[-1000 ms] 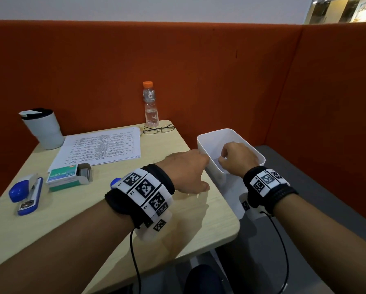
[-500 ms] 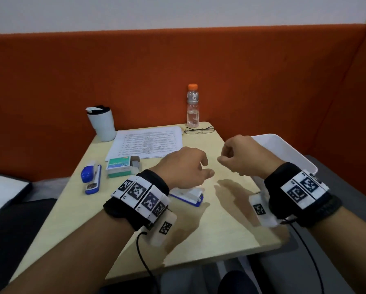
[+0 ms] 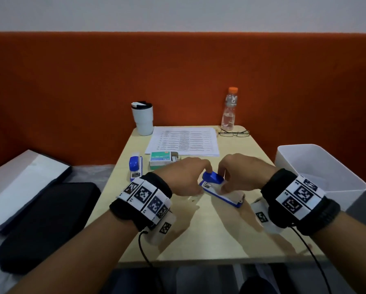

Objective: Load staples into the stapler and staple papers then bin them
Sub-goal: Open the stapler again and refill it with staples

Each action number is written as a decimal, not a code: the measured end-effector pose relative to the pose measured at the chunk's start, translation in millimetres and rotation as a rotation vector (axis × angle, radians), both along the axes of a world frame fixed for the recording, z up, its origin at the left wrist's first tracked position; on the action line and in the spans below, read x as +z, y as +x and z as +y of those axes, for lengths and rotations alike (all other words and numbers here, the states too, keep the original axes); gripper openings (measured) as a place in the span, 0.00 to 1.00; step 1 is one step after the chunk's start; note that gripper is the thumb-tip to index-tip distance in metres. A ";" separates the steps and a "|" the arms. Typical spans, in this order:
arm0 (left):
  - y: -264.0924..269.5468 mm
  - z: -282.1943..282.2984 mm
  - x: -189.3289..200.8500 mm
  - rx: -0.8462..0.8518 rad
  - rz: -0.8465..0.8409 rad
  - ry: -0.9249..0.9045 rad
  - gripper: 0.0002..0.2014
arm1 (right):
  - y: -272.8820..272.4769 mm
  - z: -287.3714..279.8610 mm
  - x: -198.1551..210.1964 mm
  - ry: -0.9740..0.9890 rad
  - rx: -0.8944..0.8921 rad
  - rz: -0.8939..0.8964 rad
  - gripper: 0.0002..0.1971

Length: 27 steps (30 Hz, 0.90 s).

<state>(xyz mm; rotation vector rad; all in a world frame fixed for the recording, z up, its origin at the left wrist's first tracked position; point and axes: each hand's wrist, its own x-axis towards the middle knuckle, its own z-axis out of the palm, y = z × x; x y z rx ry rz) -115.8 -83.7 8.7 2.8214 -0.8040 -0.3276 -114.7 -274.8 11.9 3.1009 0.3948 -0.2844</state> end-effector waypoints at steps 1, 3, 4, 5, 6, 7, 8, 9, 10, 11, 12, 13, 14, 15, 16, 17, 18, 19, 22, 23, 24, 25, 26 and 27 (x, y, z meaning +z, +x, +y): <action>0.3 0.8 -1.9 0.003 -0.008 -0.010 0.28 | 0.4 1.4 0.8 -0.009 0.019 -0.005 0.23; 1.6 1.3 -5.0 0.016 -0.027 -0.025 0.28 | -0.9 5.7 3.9 -0.049 0.075 -0.017 0.18; 2.4 1.0 -6.6 0.027 -0.029 -0.030 0.29 | -2.3 8.1 5.6 -0.066 0.106 -0.025 0.16; 3.1 -0.1 -8.5 0.035 -0.024 -0.032 0.30 | -3.3 10.5 7.1 -0.075 0.136 -0.036 0.15; 3.1 -1.4 -10.2 0.045 -0.015 -0.031 0.31 | -3.0 12.9 7.3 -0.078 0.158 -0.048 0.16; 2.5 -2.9 -11.4 0.056 -0.009 -0.025 0.30 | -2.1 15.0 6.2 -0.072 0.174 -0.062 0.18; 1.8 -4.4 -12.2 0.068 -0.007 -0.015 0.28 | 0.1 17.1 3.9 -0.061 0.180 -0.075 0.20; 1.1 -4.9 -12.7 0.079 -0.014 -0.008 0.25 | 2.9 18.6 0.8 -0.041 0.176 -0.090 0.21; 1.1 -4.8 -13.6 0.096 -0.034 -0.013 0.20 | 6.2 19.6 -2.2 -0.013 0.158 -0.106 0.21; 1.3 -3.9 -14.8 0.123 -0.060 -0.025 0.15 | 9.5 20.9 -4.8 0.029 0.130 -0.121 0.19; 1.3 -2.5 -16.3 0.158 -0.080 -0.042 0.13 | 13.0 21.9 -6.7 0.075 0.087 -0.137 0.16; 0.9 -1.2 -18.2 0.193 -0.092 -0.063 0.14 | 16.4 22.8 -8.1 0.127 0.018 -0.155 0.11; -0.2 -0.3 -19.6 0.220 -0.097 -0.078 0.16 | 18.4 24.3 -9.2 0.186 -0.064 -0.154 0.06; -1.1 0.2 -21.2 0.238 -0.100 -0.084 0.17 | 19.1 26.9 -10.1 0.240 -0.149 -0.131 0.05; -2.2 0.2 -21.9 0.240 -0.100 -0.085 0.17 | 19.3 28.9 -12.2 0.274 -0.225 -0.095 0.12; -3.3 0.0 -21.7 0.235 -0.093 -0.090 0.18 | 19.4 30.1 -15.0 0.294 -0.290 -0.040 0.18; -4.2 1.4 -21.4 0.230 -0.084 -0.101 0.18 | 19.4 33.2 -17.6 0.313 -0.327 0.011 0.22; -4.4 2.9 -20.2 0.229 -0.075 -0.114 0.19 | 20.4 36.1 -19.9 0.340 -0.337 0.041 0.23; -2.6 11.8 -19.2 0.242 -0.077 -0.136 0.24 | 26.8 45.1 -22.7 0.473 -0.331 0.096 0.16; -2.8 14.8 -20.1 0.260 -0.085 -0.139 0.27 | 28.2 48.7 -21.8 0.501 -0.329 0.103 0.14; -3.5 17.5 -21.2 0.285 -0.089 -0.147 0.29 | 29.2 52.2 -20.8 0.508 -0.328 0.094 0.12; -3.9 19.1 -23.1 0.310 -0.086 -0.161 0.30 | 30.1 55.2 -20.3 0.504 -0.325 0.074 0.12; -4.1 20.2 -24.9 0.330 -0.077 -0.178 0.31 | 30.3 58.2 -20.0 0.492 -0.324 0.054 0.12; -3.3 21.0 -26.9 0.341 -0.064 -0.191 0.31 | 31.1 60.8 -20.7 0.486 -0.324 0.038 0.13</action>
